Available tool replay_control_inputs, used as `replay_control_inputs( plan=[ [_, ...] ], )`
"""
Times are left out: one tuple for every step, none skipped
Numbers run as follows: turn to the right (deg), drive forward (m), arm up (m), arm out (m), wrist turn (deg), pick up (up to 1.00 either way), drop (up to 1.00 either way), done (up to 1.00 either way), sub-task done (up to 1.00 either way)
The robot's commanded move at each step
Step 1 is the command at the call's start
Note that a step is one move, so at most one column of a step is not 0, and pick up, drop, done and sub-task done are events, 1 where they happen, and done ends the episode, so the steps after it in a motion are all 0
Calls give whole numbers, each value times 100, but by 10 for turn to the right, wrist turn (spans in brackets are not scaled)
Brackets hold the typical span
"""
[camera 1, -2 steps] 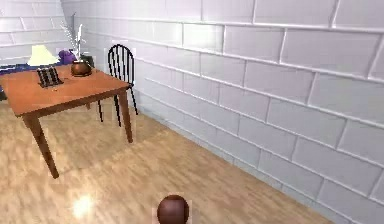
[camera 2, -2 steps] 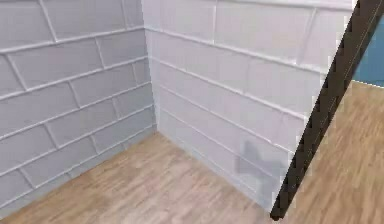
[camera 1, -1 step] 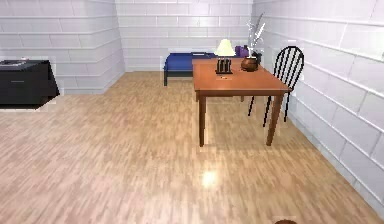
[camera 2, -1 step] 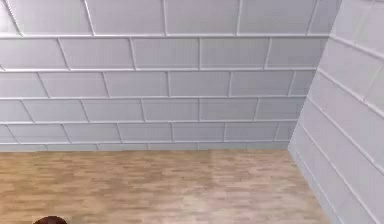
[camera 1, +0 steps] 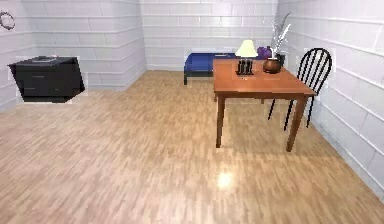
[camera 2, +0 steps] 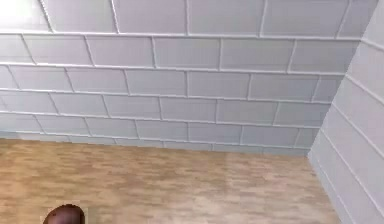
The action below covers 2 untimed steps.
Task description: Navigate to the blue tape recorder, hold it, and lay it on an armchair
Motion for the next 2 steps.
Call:
replay_control_inputs(
  plan=[
    [0,100,0,0,0,0,0,0,0],
    [0,100,0,0,0,0,0,0,0]
  ],
)
